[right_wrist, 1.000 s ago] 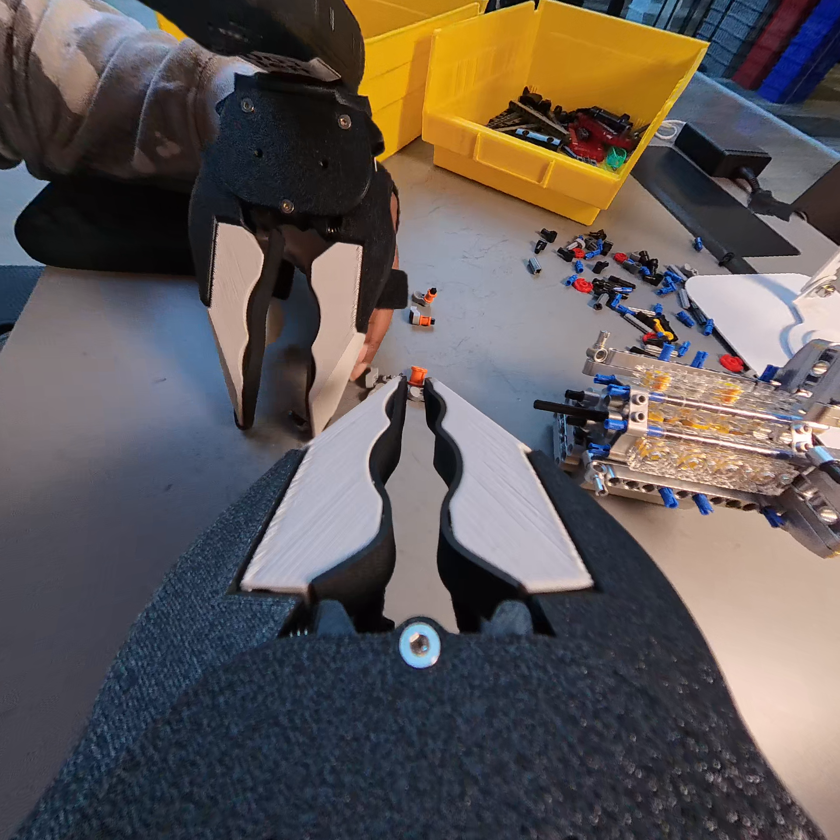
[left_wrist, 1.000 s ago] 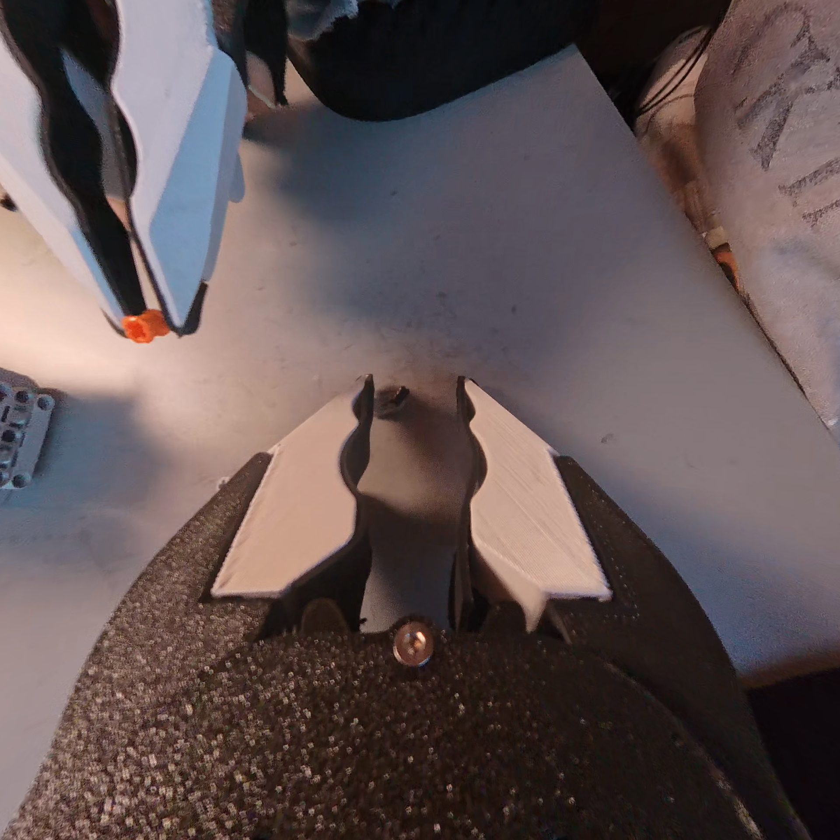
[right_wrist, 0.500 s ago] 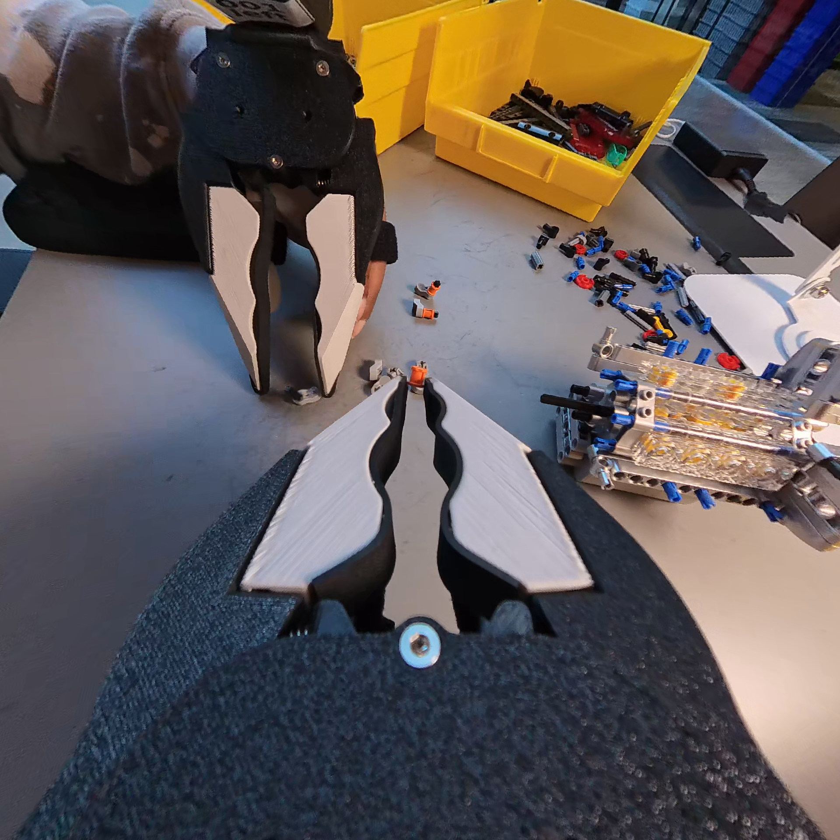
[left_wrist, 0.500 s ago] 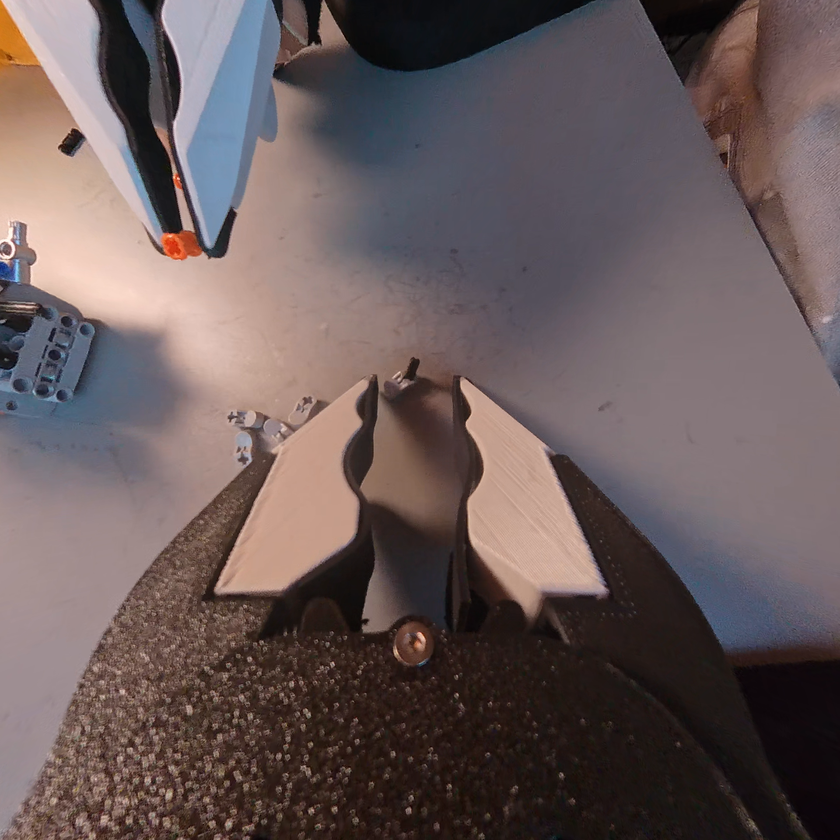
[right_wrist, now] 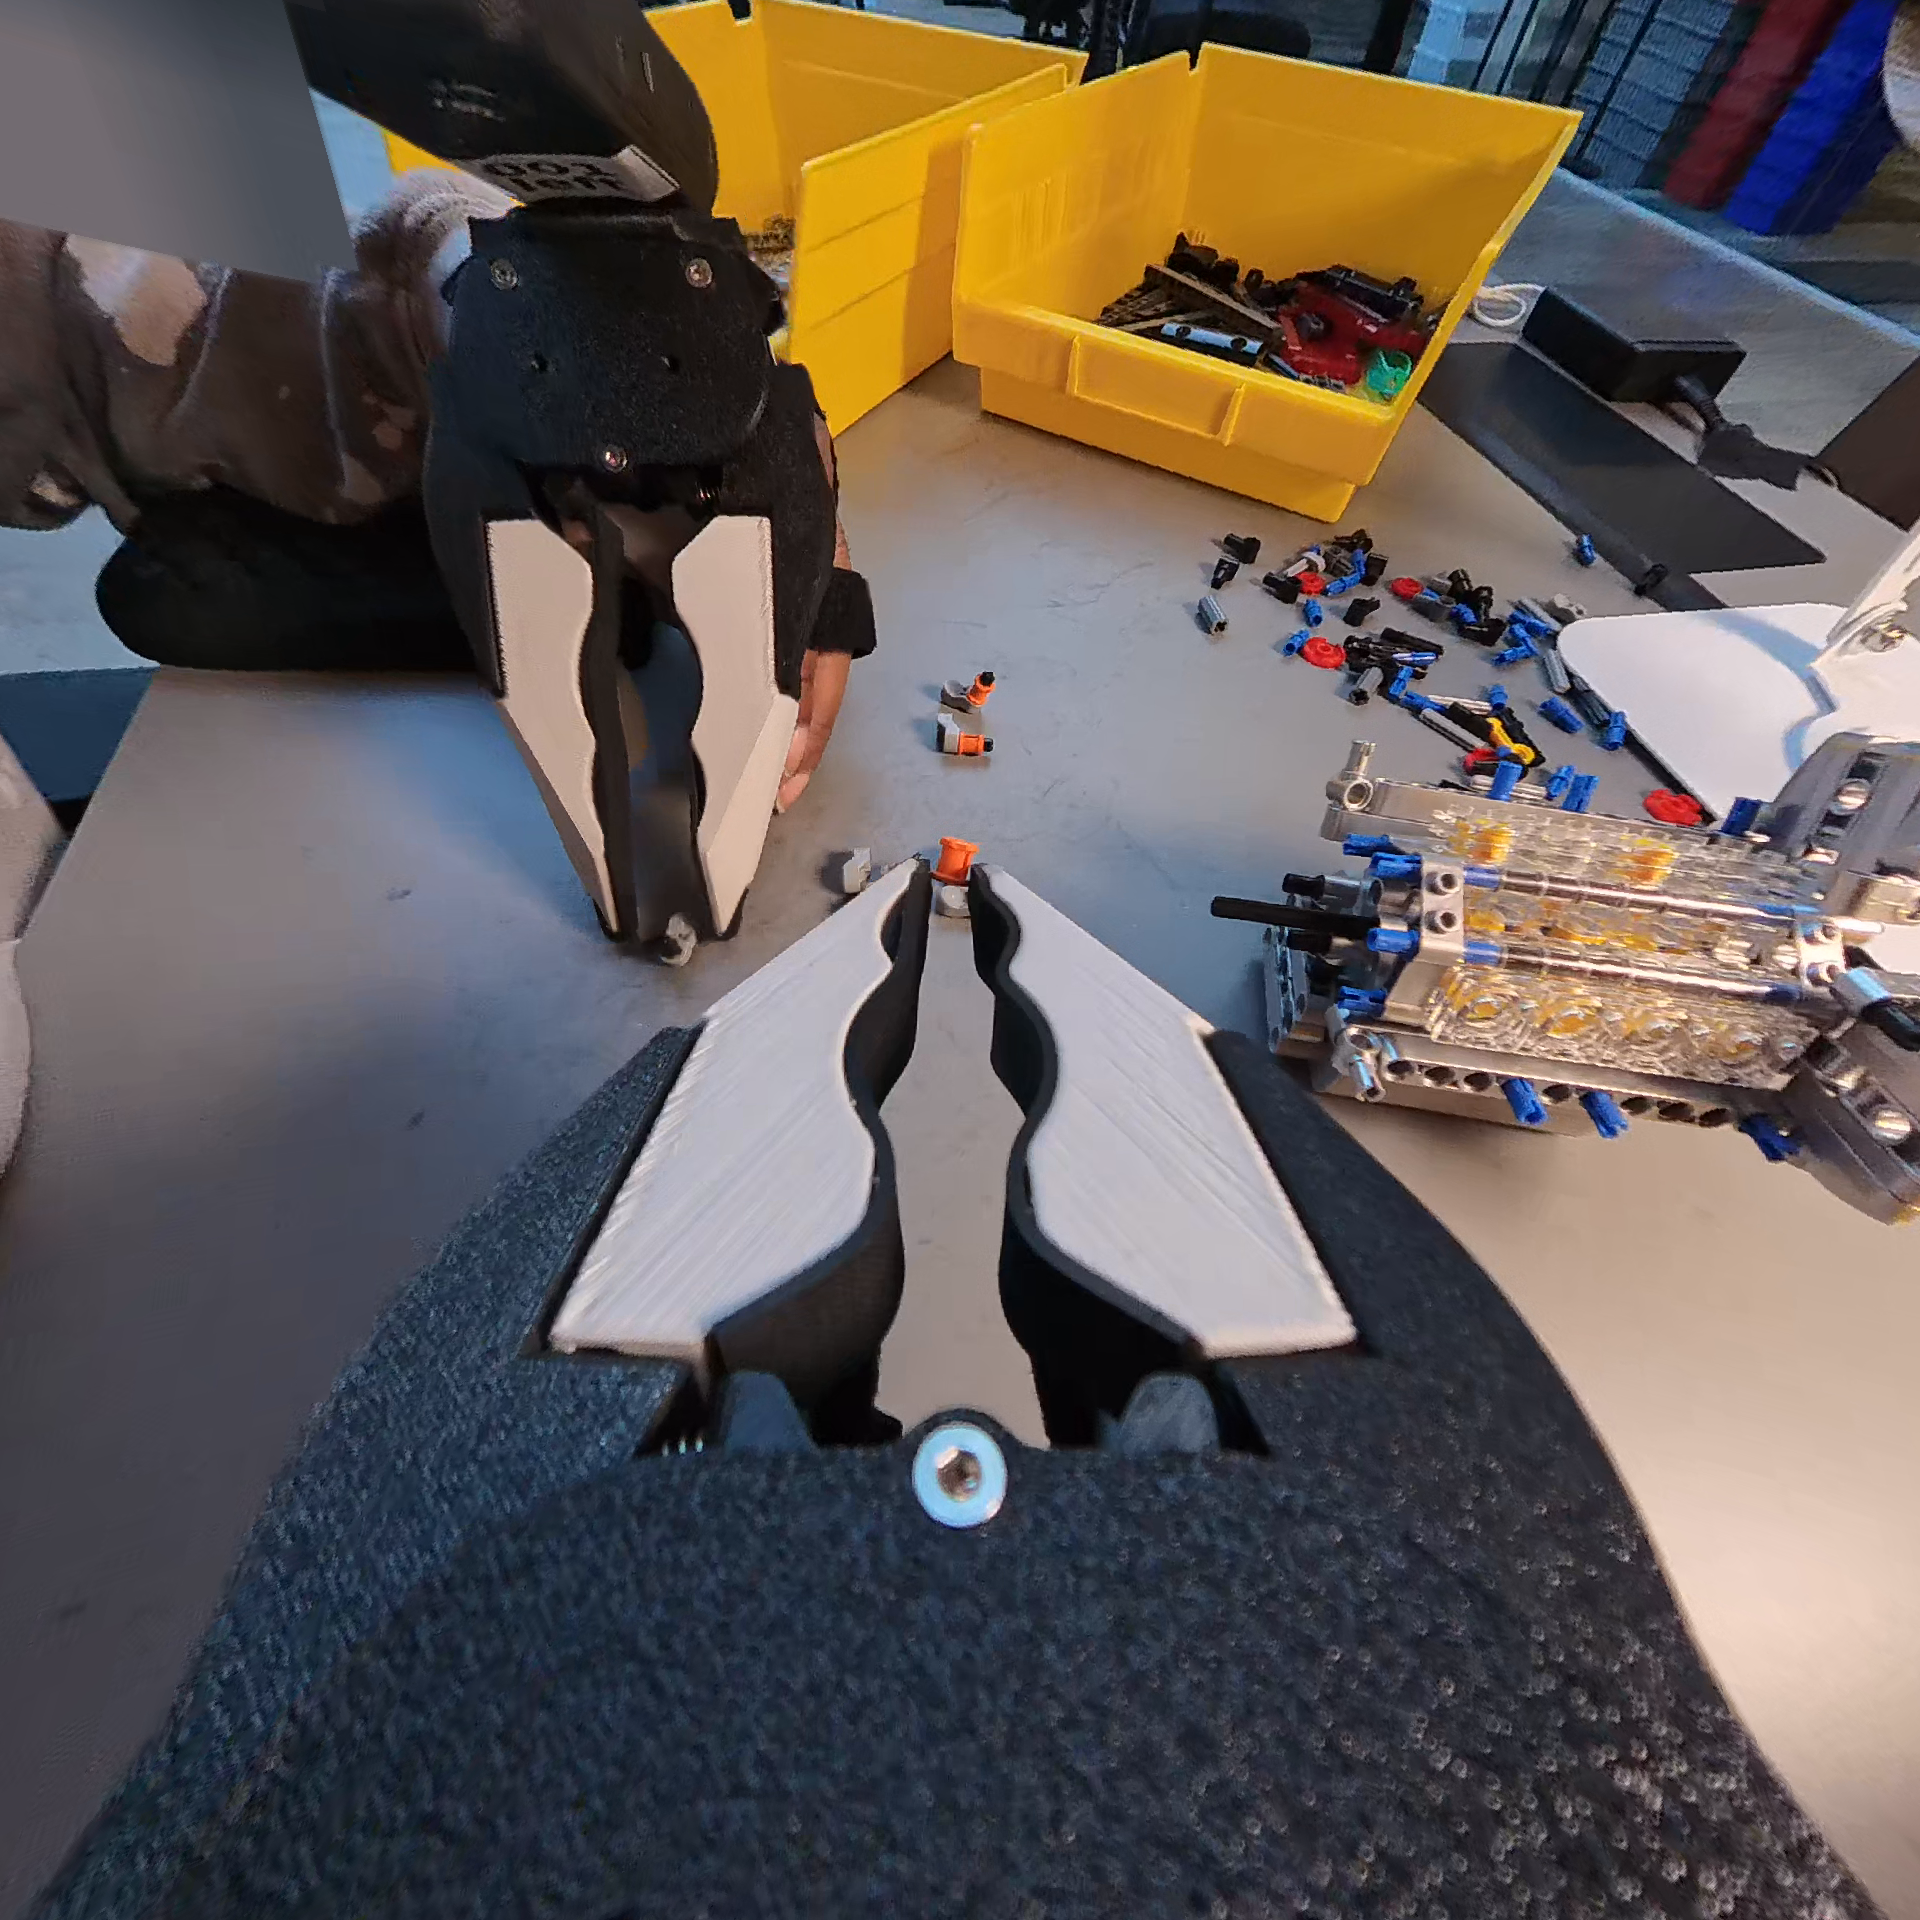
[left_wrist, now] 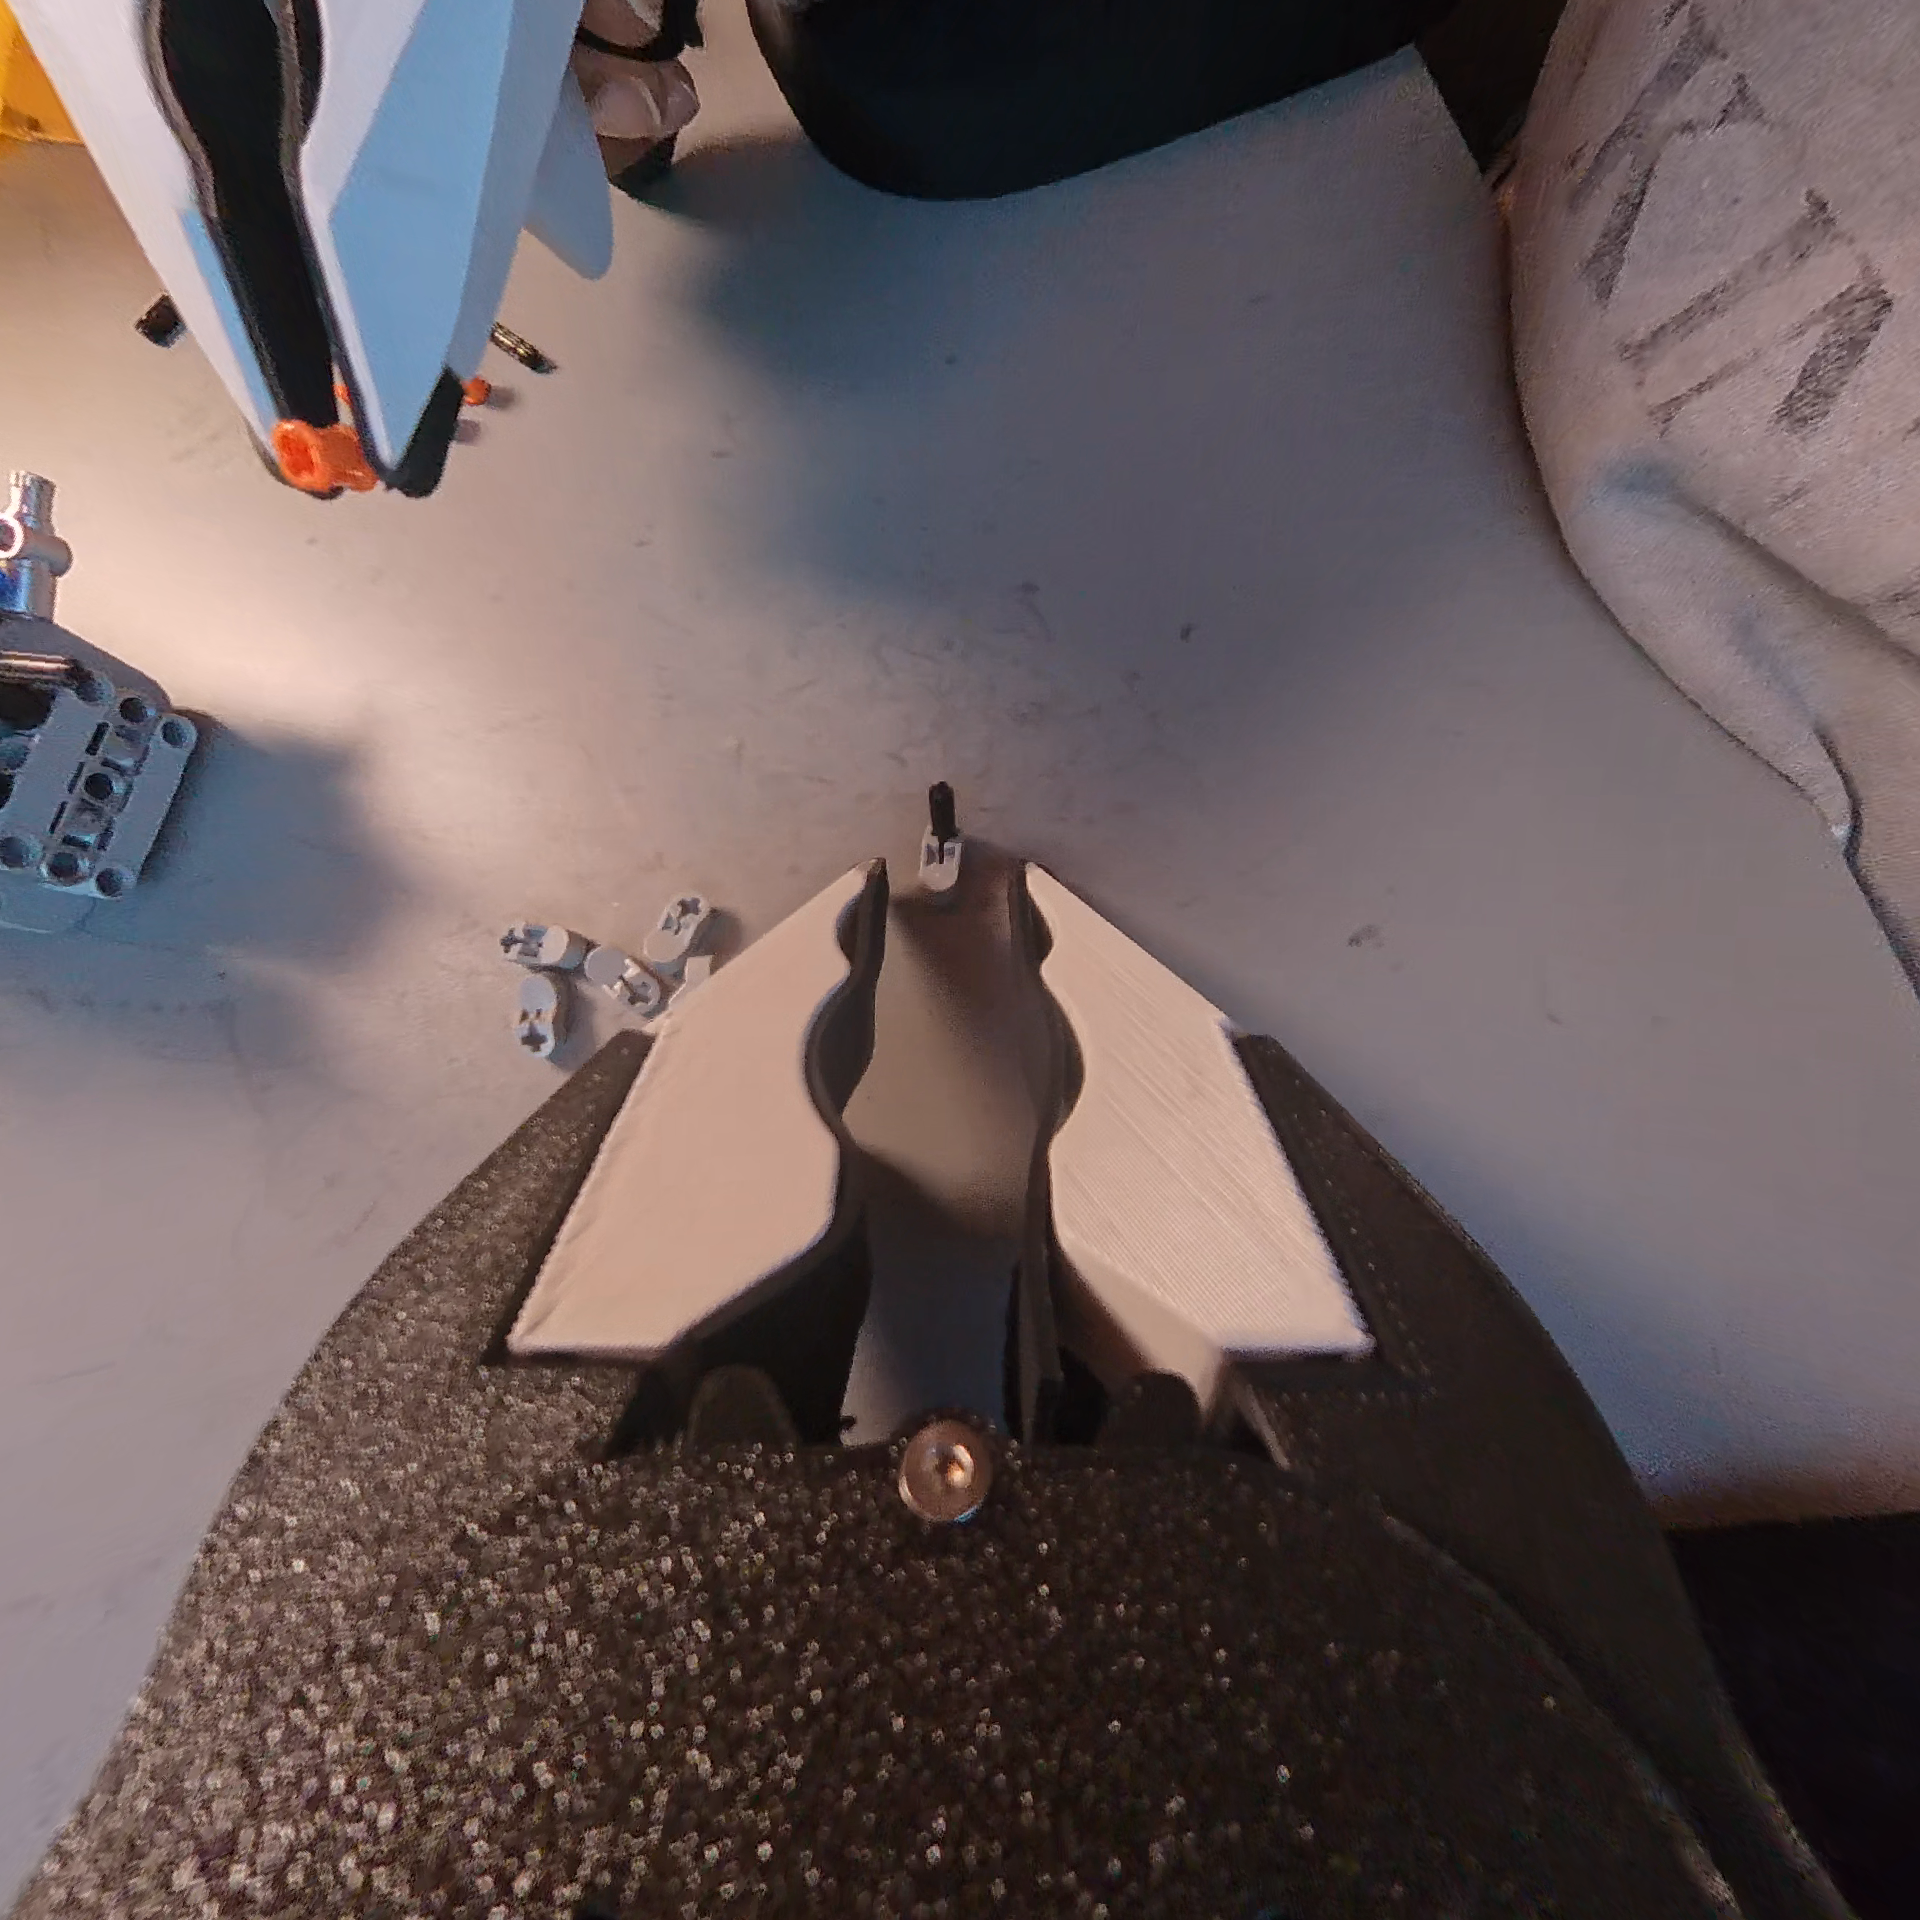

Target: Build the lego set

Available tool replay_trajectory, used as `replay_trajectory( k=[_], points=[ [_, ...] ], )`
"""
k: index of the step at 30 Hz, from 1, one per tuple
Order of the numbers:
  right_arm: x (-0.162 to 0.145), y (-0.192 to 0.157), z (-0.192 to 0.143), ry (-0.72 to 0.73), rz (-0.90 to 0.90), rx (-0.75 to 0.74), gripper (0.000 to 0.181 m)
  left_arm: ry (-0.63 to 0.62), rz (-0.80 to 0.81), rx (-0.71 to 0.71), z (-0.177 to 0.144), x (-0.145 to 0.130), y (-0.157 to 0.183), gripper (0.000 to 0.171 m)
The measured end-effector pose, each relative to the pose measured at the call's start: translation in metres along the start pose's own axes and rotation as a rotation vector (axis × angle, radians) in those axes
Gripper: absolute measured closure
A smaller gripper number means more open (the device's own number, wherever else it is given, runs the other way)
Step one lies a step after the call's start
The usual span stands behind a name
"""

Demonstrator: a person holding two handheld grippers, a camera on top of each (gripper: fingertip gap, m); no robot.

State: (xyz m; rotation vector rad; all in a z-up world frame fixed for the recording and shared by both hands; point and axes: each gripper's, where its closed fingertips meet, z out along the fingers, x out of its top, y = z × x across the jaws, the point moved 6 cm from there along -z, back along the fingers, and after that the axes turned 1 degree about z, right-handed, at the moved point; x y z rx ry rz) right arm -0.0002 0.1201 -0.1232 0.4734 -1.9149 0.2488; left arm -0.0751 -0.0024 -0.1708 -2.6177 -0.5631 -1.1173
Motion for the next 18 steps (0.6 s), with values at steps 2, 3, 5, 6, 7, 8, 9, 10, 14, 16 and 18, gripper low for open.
replay_trajectory(
  k=[2,3,5,6,7,8,9,10,14,16,18],
  points=[
    [-0.001,-0.002,0.002,-0.015,-0.014,-0.003,0.175,-0.011,0.014,0.011,0.004,0.004,0.004,0.156],
    [-0.001,-0.004,0.003,-0.024,-0.023,0.000,0.175,-0.019,0.026,0.017,0.006,0.006,0.006,0.159],
    [-0.002,-0.008,0.006,-0.040,-0.043,0.011,0.175,-0.023,0.037,0.033,0.009,0.008,0.007,0.165],
    [-0.002,-0.010,0.007,-0.044,-0.055,0.017,0.175,-0.026,0.029,0.040,0.010,0.009,0.007,0.166],
    [-0.002,-0.012,0.008,-0.046,-0.065,0.021,0.175,-0.028,0.019,0.044,0.010,0.010,0.006,0.166],
    [-0.002,-0.014,0.009,-0.048,-0.072,0.023,0.175,-0.027,0.010,0.049,0.011,0.010,0.005,0.166],
    [-0.002,-0.015,0.010,-0.049,-0.076,0.025,0.175,-0.023,0.002,0.059,0.011,0.010,0.003,0.166],
    [-0.001,-0.017,0.011,-0.050,-0.081,0.028,0.175,-0.020,-0.005,0.070,0.012,0.011,0.002,0.166],
    [0.001,-0.024,0.012,-0.039,-0.104,0.061,0.175,-0.013,-0.018,0.125,0.017,0.014,-0.005,0.166],
    [0.002,-0.026,0.012,-0.028,-0.107,0.076,0.175,-0.011,-0.029,0.148,0.018,0.015,-0.008,0.166],
    [0.003,-0.028,0.011,-0.013,-0.108,0.087,0.175,0.001,-0.029,0.168,0.016,0.016,-0.009,0.162]
  ],
)
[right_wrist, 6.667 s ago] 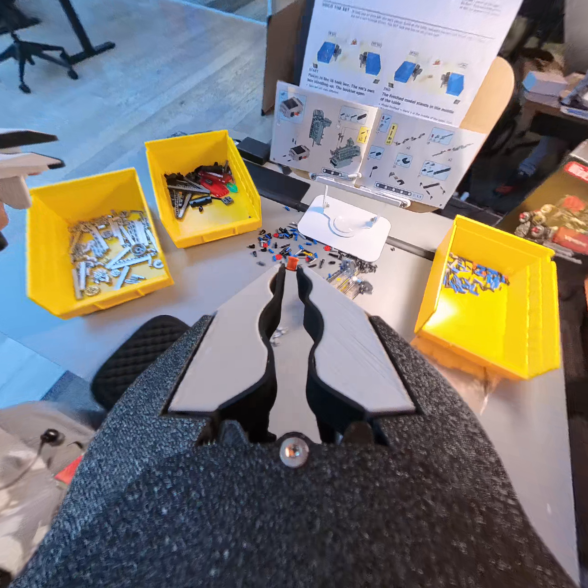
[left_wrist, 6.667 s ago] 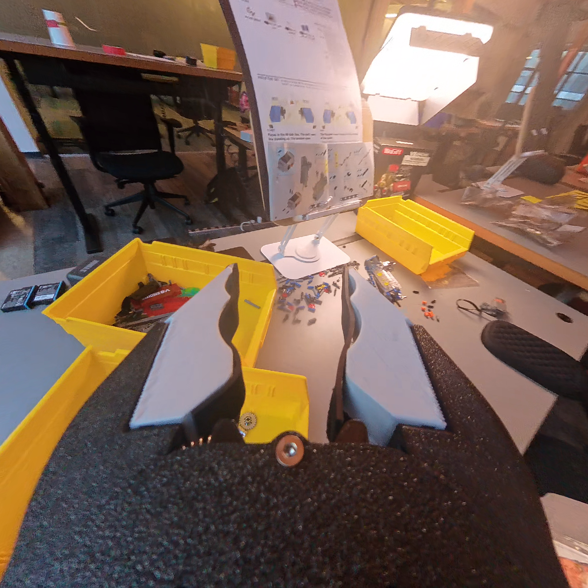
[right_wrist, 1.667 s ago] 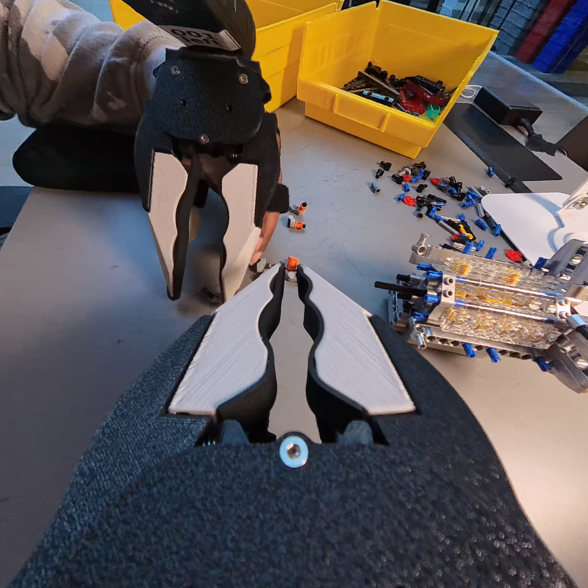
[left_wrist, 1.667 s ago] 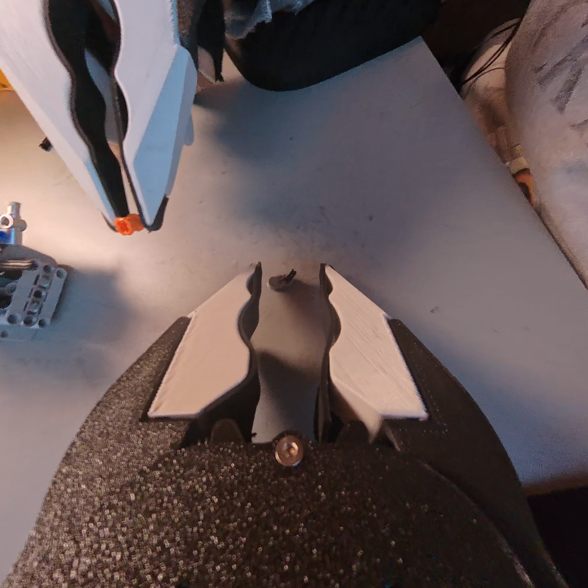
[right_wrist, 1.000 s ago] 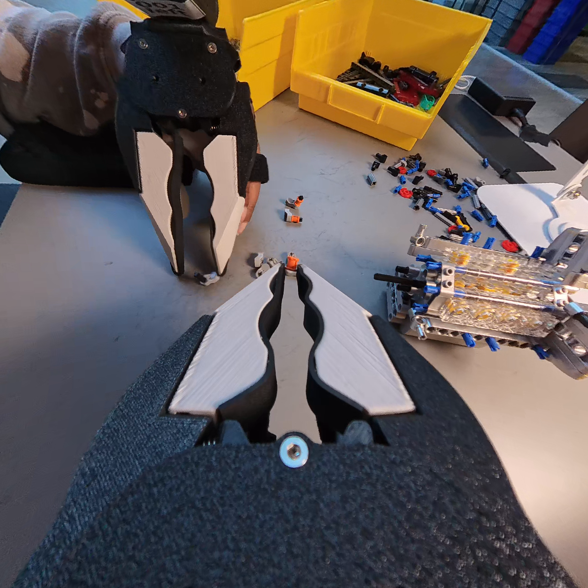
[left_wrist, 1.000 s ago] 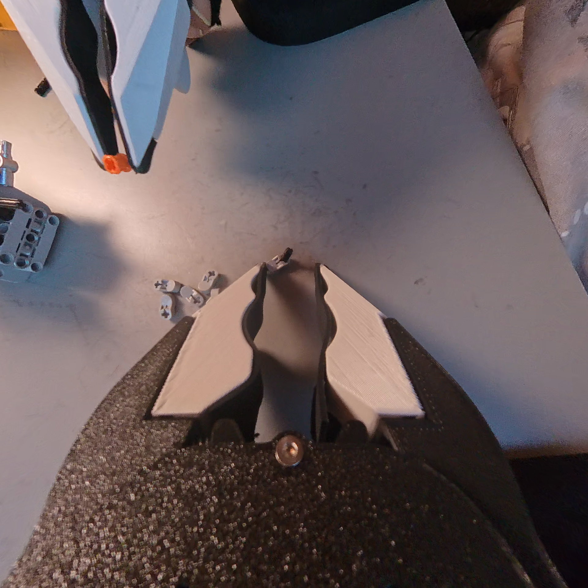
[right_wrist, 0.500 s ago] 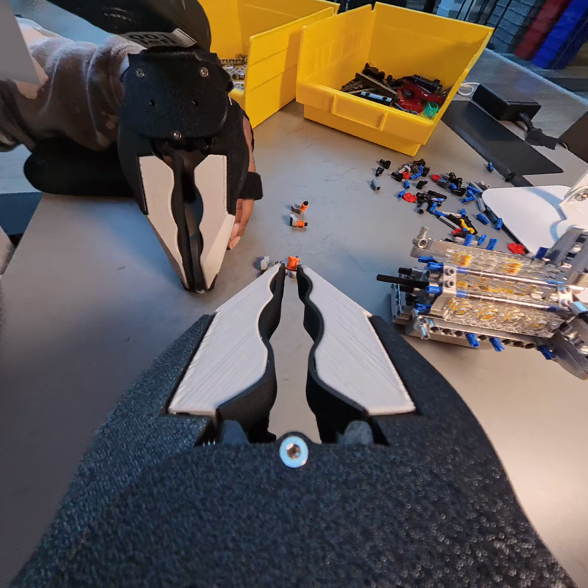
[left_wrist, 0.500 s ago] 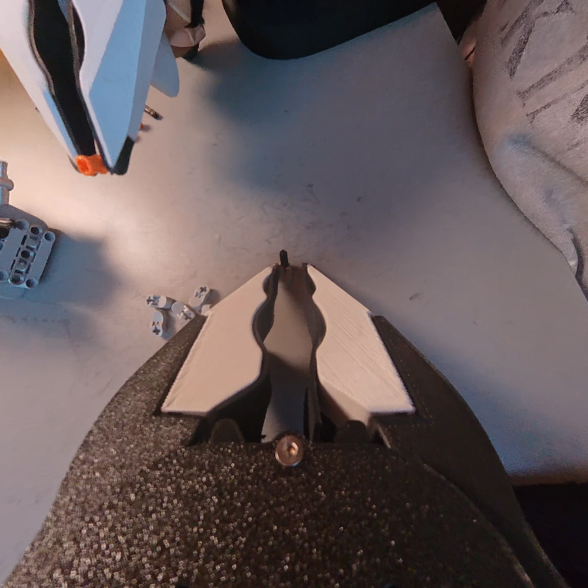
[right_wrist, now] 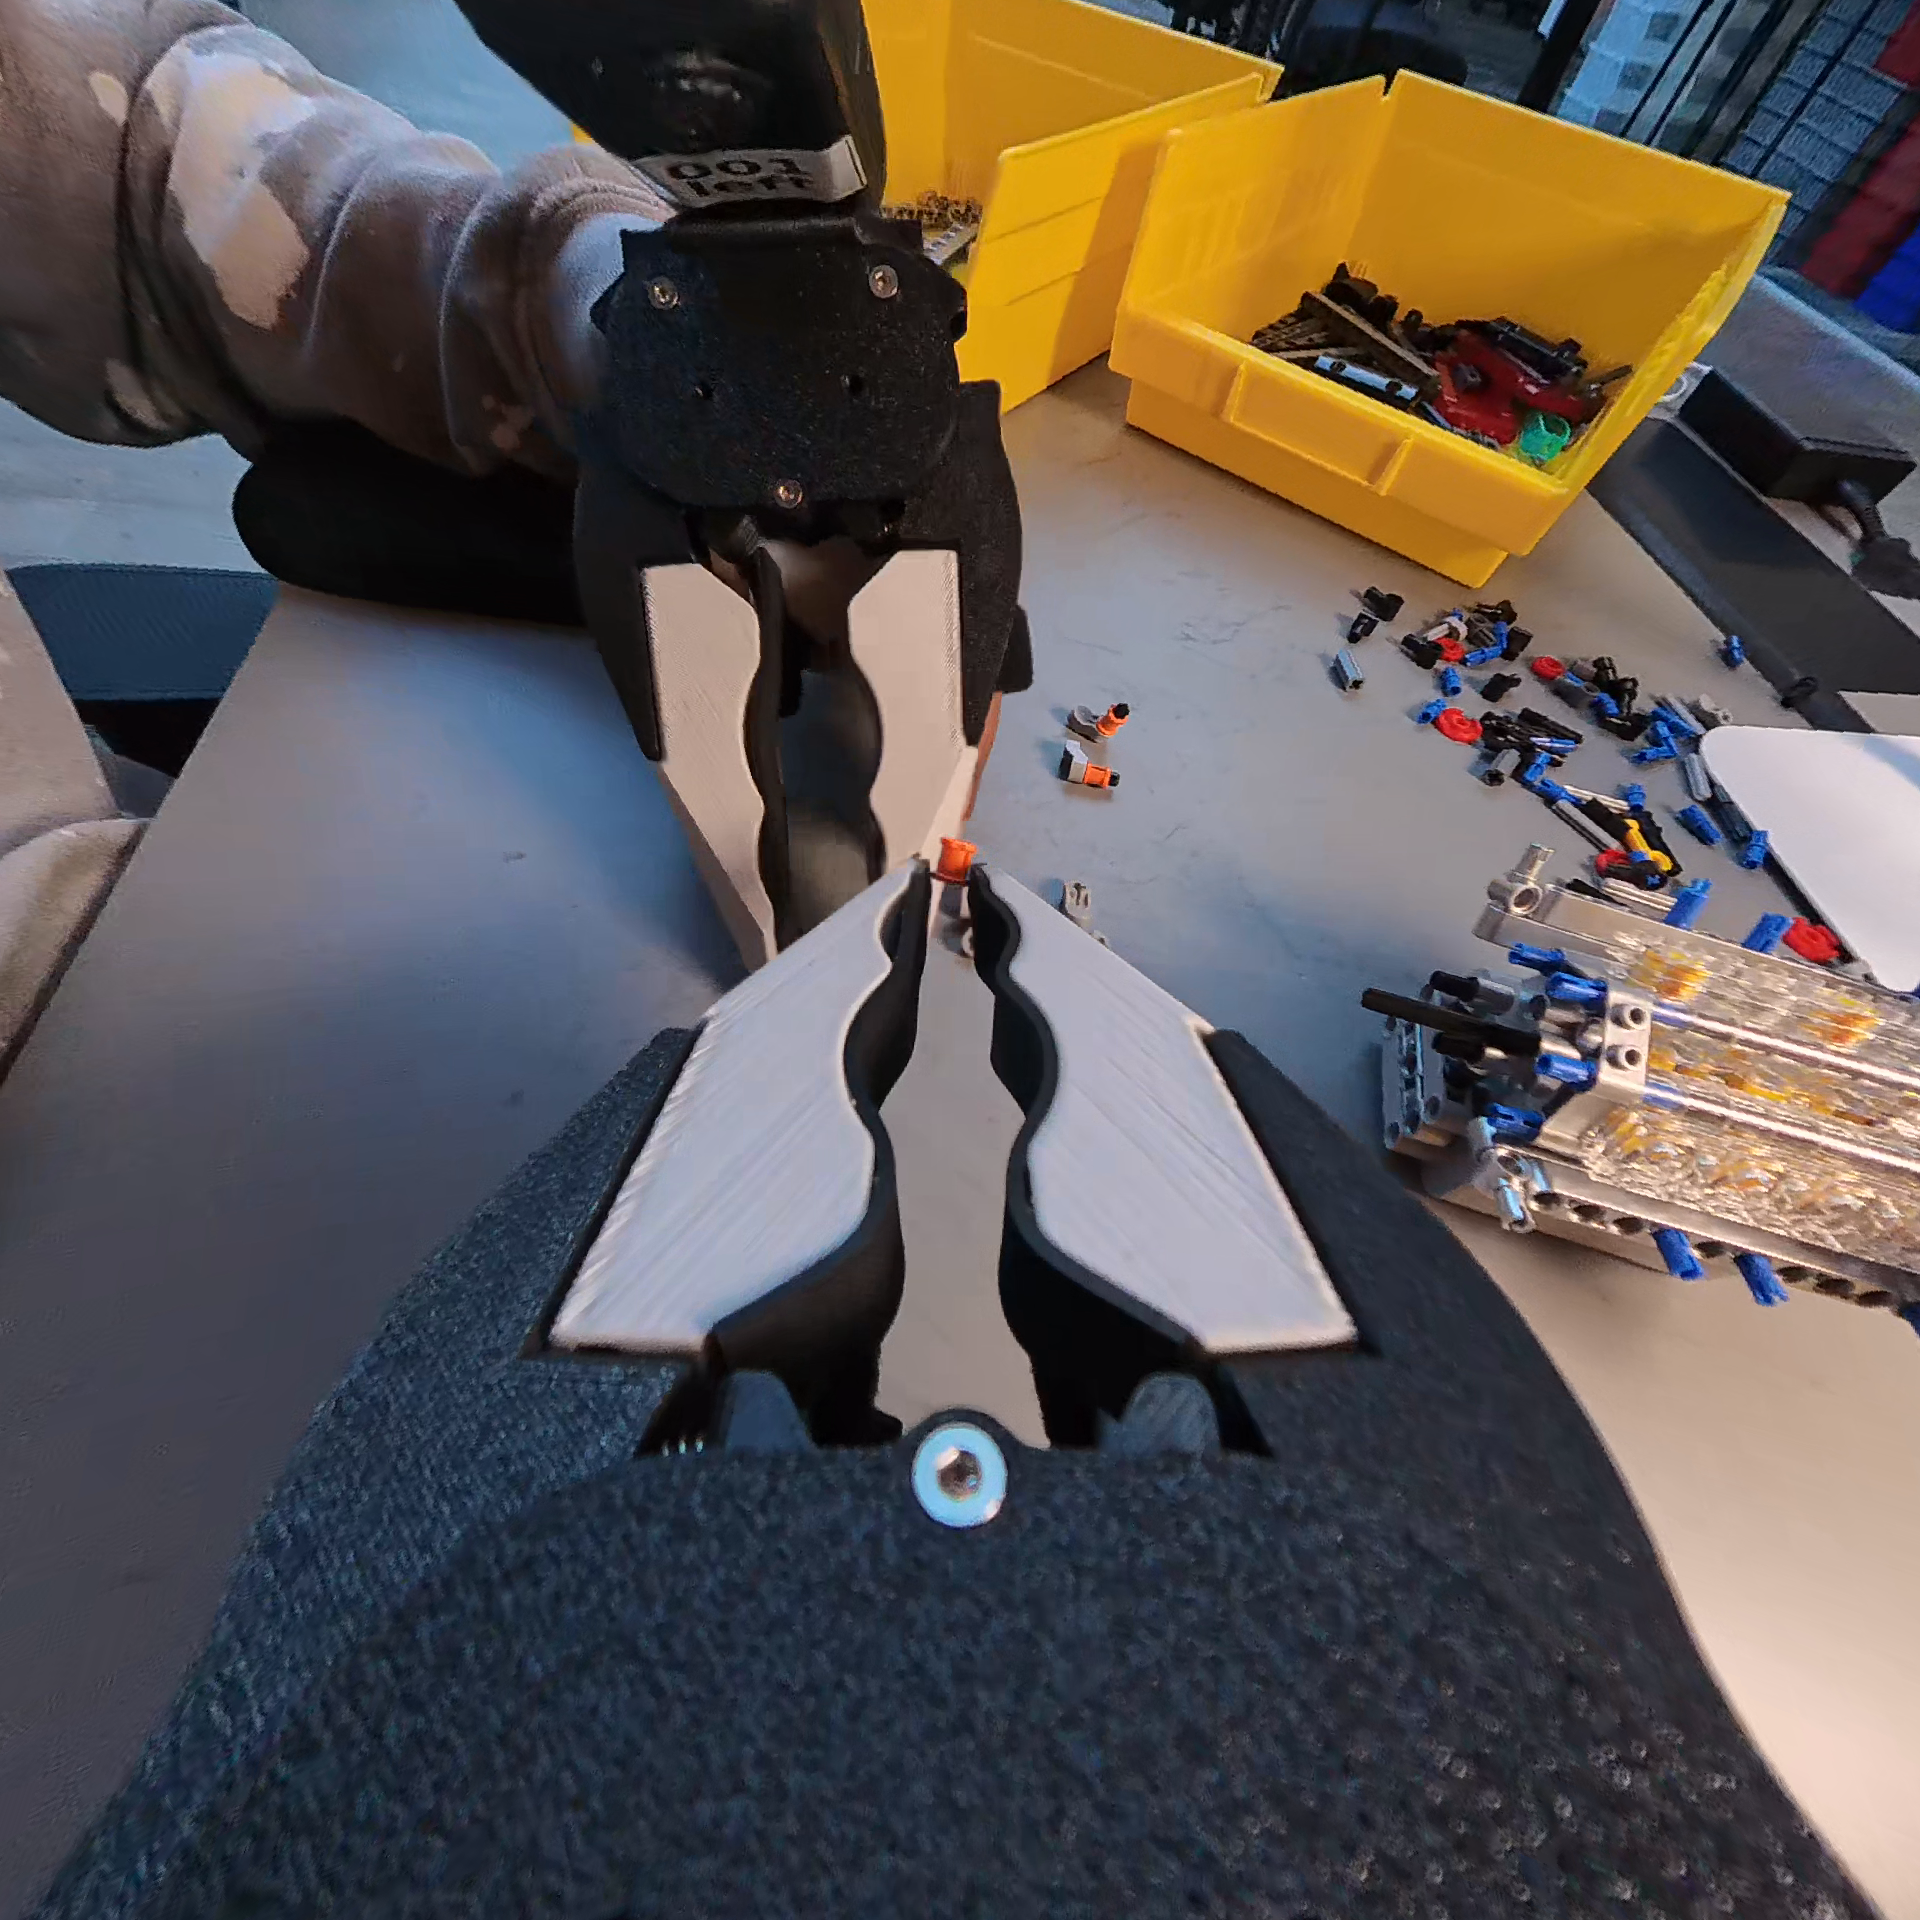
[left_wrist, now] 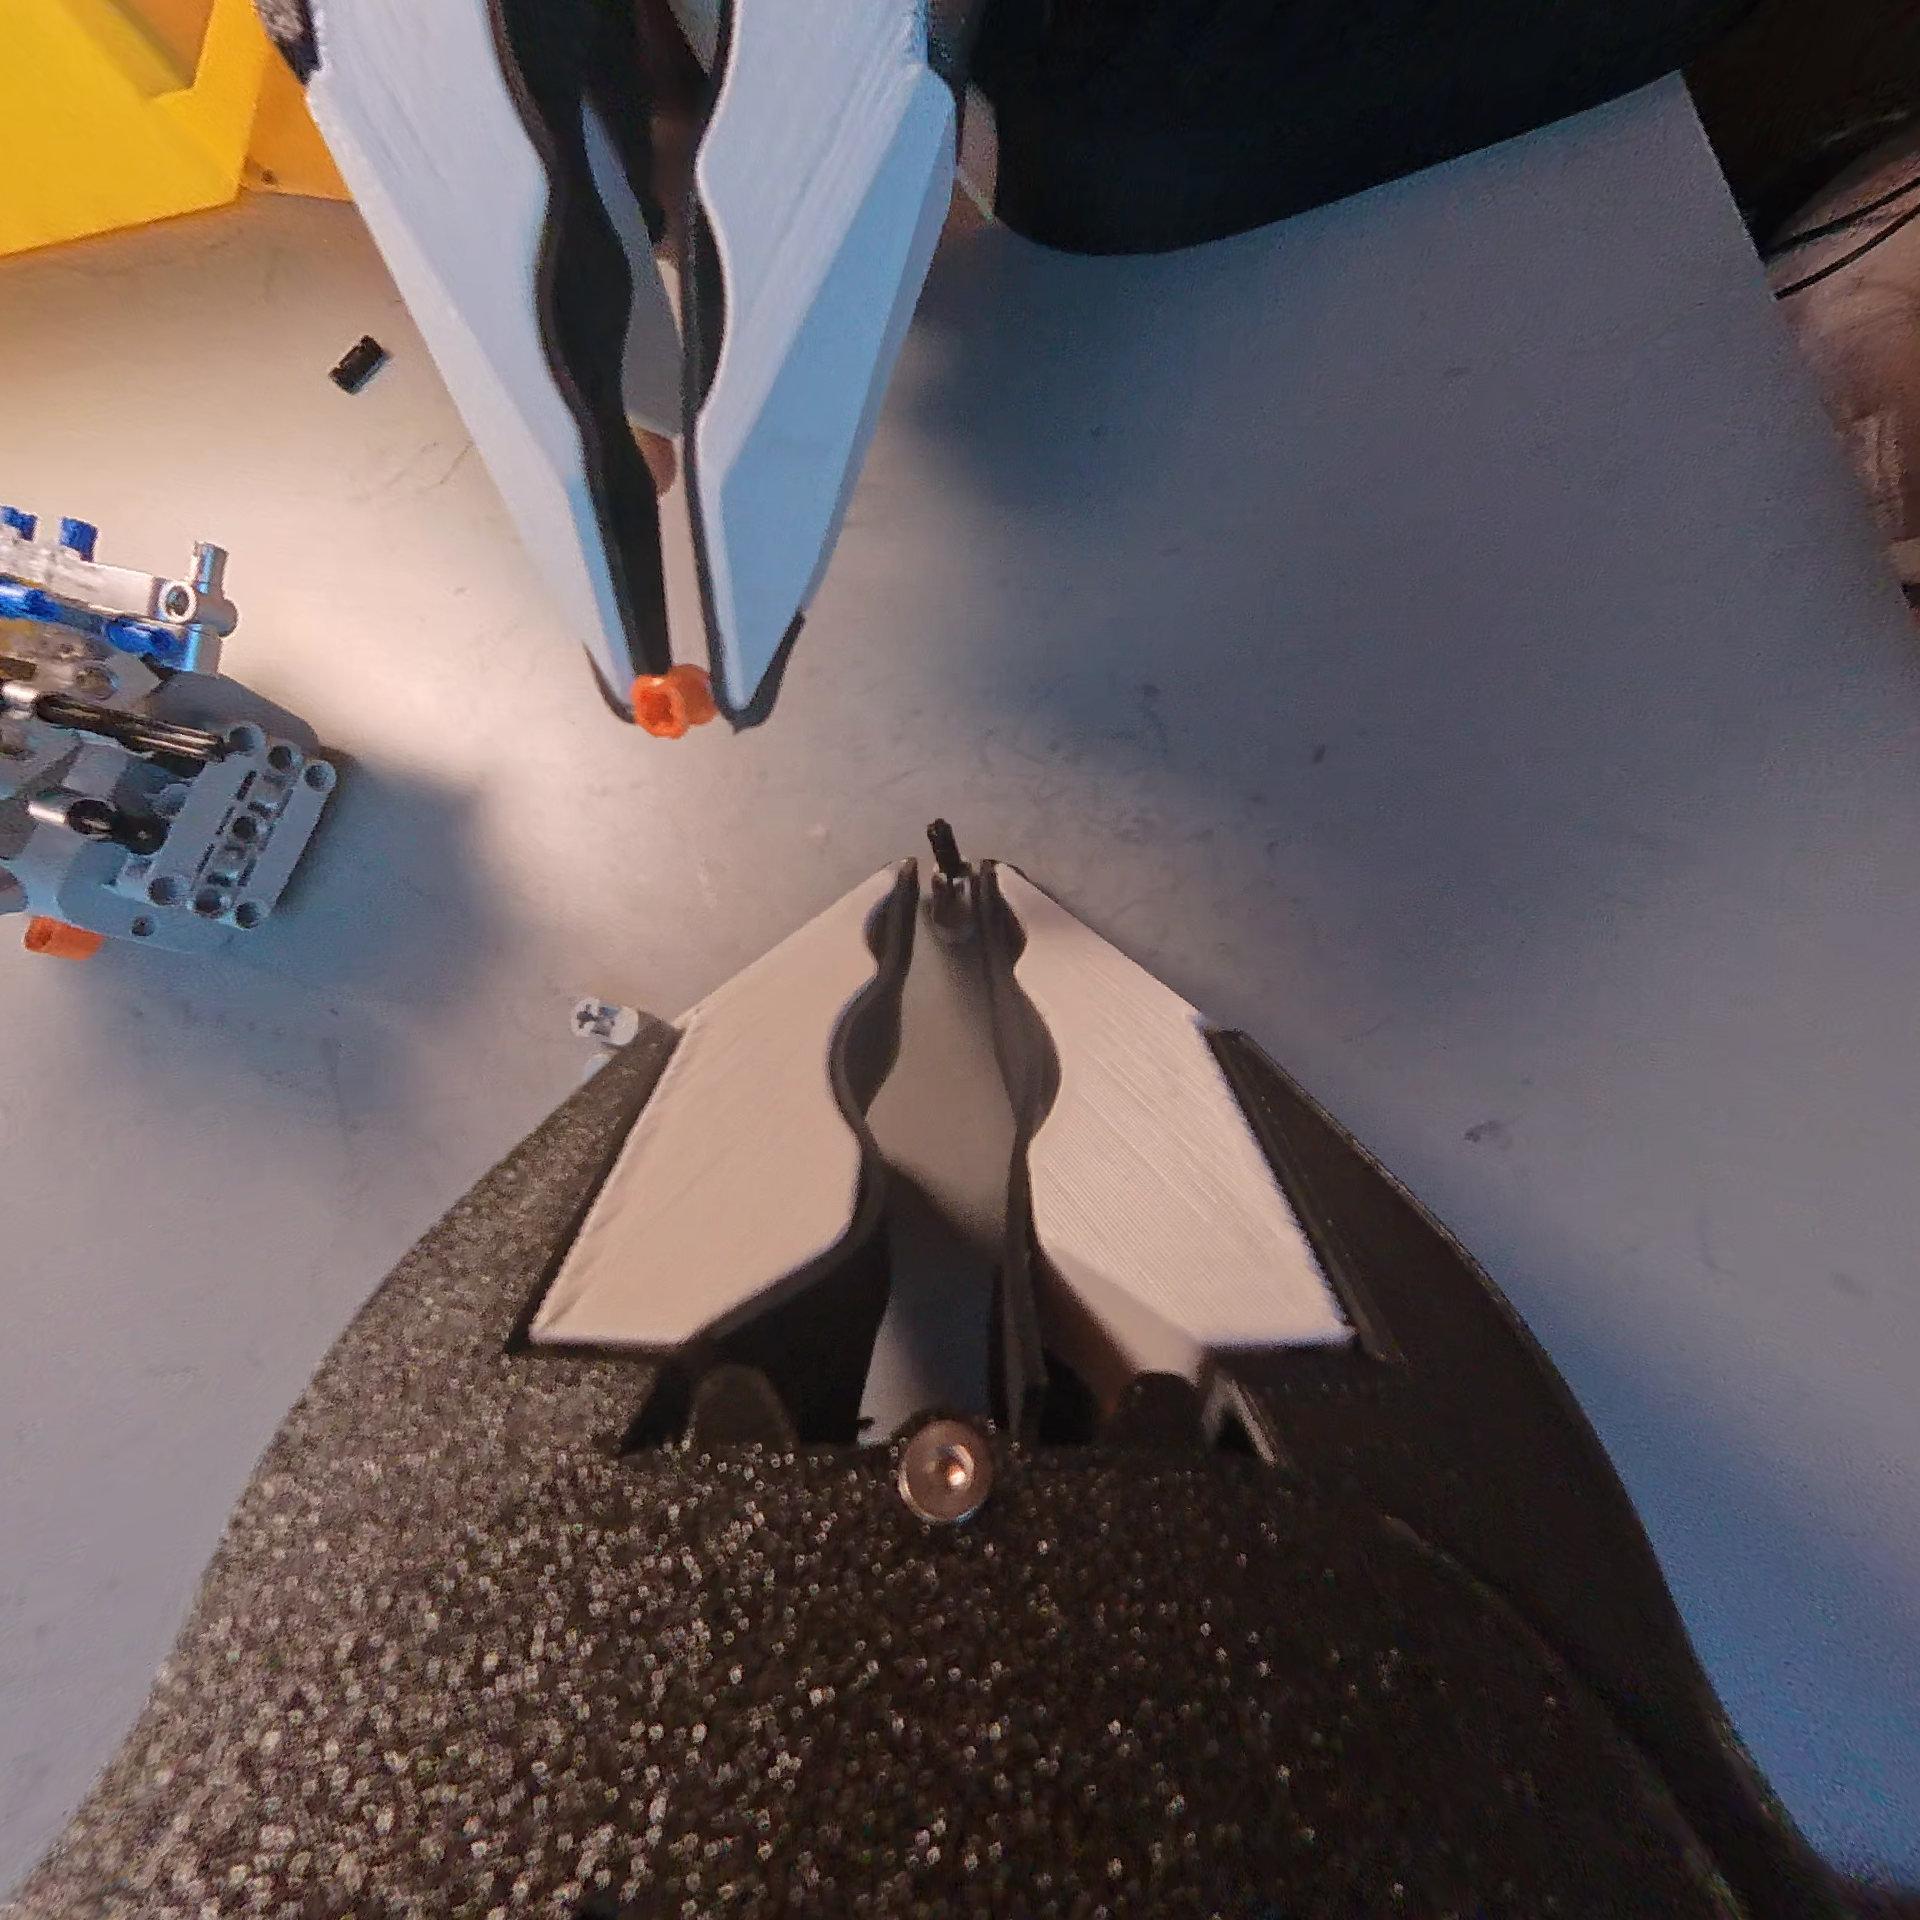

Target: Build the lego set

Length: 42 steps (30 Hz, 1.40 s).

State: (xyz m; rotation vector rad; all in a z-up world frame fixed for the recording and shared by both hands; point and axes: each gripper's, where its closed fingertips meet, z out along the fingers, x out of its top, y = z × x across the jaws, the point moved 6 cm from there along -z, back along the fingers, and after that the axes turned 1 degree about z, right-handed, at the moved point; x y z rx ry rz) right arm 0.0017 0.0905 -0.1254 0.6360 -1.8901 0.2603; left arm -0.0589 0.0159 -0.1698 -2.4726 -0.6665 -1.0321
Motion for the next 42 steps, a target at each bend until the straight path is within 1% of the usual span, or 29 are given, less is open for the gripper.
replay_trajectory(
  k=[1,2,6,9,11,13,16,20,26,33,35,39,42],
  points=[
    [0.001,-0.001,-0.001,0.008,-0.002,0.005,0.175,0.028,-0.008,0.008,-0.003,0.002,-0.001,0.152],
    [0.002,-0.001,-0.001,0.018,-0.006,0.011,0.175,0.072,-0.028,0.007,-0.008,0.005,-0.003,0.146],
    [0.008,-0.004,-0.003,0.077,-0.015,0.020,0.175,0.298,-0.158,0.005,-0.033,0.018,-0.017,0.147],
    [0.013,-0.005,-0.005,0.113,-0.035,0.003,0.175,0.441,-0.252,-0.040,-0.048,0.024,-0.023,0.148],
    [0.012,-0.004,-0.004,0.104,-0.064,-0.023,0.175,0.502,-0.304,-0.056,-0.053,0.026,-0.028,0.150],
    [0.012,-0.004,-0.004,0.093,-0.090,-0.045,0.175,0.520,-0.341,-0.057,-0.055,0.026,-0.031,0.152],
    [0.009,-0.003,-0.002,0.067,-0.113,-0.073,0.175,0.491,-0.367,-0.060,-0.052,0.022,-0.033,0.154],
    [0.000,-0.001,0.003,-0.018,-0.159,-0.104,0.174,0.453,-0.375,-0.047,-0.045,0.020,-0.033,0.159],
    [-0.002,0.000,0.006,-0.050,-0.186,-0.137,0.174,0.386,-0.390,-0.011,-0.037,0.016,-0.034,0.166],
    [-0.008,0.002,0.008,-0.109,-0.208,-0.160,0.174,0.316,-0.382,0.045,-0.028,0.017,-0.035,0.167],
    [-0.013,0.004,0.009,-0.149,-0.203,-0.159,0.174,0.272,-0.392,0.055,-0.024,0.016,-0.036,0.167],
    [-0.030,0.005,0.013,-0.282,-0.187,-0.128,0.173,0.115,-0.328,0.089,-0.008,0.013,-0.035,0.167],
    [-0.038,0.003,0.011,-0.328,-0.159,-0.073,0.165,0.022,-0.283,0.080,0.003,0.012,-0.031,0.167]
  ],
)
